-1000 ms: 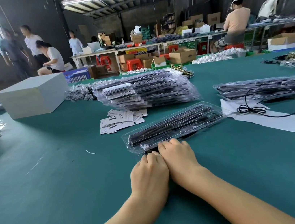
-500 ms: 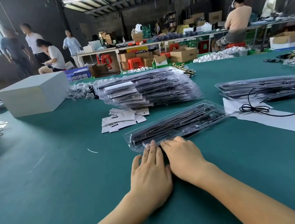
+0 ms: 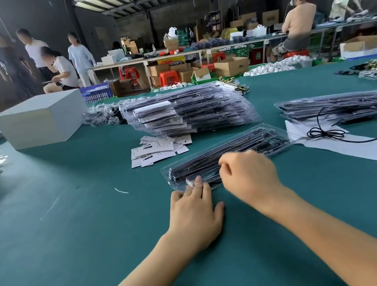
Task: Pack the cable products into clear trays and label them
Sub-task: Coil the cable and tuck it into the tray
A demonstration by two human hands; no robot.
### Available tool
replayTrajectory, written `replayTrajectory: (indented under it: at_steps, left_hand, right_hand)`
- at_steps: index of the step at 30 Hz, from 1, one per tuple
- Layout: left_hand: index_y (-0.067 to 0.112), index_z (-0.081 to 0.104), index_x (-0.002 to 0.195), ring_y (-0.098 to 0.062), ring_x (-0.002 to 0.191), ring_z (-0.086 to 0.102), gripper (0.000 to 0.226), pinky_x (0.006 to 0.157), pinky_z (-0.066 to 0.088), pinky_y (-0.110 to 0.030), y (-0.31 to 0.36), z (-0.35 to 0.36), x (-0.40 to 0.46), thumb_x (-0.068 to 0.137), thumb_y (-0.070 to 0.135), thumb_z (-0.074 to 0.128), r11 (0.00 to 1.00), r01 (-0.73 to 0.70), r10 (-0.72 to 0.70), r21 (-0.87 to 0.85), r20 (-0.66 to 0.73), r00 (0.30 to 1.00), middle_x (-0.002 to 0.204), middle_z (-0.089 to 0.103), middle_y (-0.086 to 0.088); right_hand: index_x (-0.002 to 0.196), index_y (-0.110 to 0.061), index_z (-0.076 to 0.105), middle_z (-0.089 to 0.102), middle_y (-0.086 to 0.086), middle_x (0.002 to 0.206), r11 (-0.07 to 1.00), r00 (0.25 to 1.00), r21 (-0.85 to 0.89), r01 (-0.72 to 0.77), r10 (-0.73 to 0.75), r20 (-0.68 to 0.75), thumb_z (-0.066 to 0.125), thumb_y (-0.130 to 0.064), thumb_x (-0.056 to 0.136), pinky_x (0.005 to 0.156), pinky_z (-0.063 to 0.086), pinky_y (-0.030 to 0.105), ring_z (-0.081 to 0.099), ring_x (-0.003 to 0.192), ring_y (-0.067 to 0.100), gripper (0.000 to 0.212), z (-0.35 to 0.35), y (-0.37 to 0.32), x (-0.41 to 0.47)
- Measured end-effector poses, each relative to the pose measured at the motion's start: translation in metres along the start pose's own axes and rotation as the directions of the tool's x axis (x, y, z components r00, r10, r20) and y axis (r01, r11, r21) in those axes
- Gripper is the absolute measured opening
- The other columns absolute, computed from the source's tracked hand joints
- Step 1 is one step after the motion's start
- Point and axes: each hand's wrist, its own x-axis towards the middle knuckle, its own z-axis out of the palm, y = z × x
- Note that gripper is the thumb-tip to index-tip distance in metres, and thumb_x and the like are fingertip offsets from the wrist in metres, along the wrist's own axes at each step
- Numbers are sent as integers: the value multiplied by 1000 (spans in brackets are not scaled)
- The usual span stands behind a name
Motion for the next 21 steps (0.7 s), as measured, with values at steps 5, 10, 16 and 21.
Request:
replayTrajectory:
  at_steps: [5, 10, 16, 21]
  left_hand:
    - [11, 18, 149, -25, 144, 22, 66, 107, 21, -45, 3, -3, 1, 97, 52, 20, 1000, 3, -4, 26, 32, 999, 160, 11, -11]
    - [7, 19, 148, -27, 143, 24, 63, 101, 21, -44, 5, -8, 0, 99, 46, 20, 998, -13, 11, 68, 28, 1000, 159, 11, -14]
    - [13, 33, 142, -29, 135, 33, 54, 95, 27, -44, 7, -8, 0, 95, 40, 26, 996, -21, 21, 88, 5, 1000, 152, 30, -12]
    - [17, 43, 133, -30, 125, 40, 48, 92, 27, -46, 8, -8, 1, 92, 41, 30, 996, -17, 17, 88, 5, 1000, 140, 43, -10]
  right_hand:
    - [93, -16, 70, 69, 5, 80, 995, 997, 96, 3, -10, 70, 50, -16, 87, 62, 51, 31, 61, 72, 27, 21, -6, -6, 69]
    - [114, -9, 65, 64, 13, 116, 992, 877, 105, 73, -114, 467, 53, -20, 90, 91, 50, 38, 59, 105, 30, 28, 51, -34, 127]
    - [140, -9, 35, 39, 11, 145, 977, 894, 181, 109, -175, 412, 49, -25, 96, 101, 40, 41, 41, 129, 32, 49, 109, -67, 145]
    - [152, -17, 6, 8, 3, 161, 982, 836, 162, 94, -166, 523, 38, -39, 99, 114, 21, 47, 6, 147, 24, 66, 127, -69, 150]
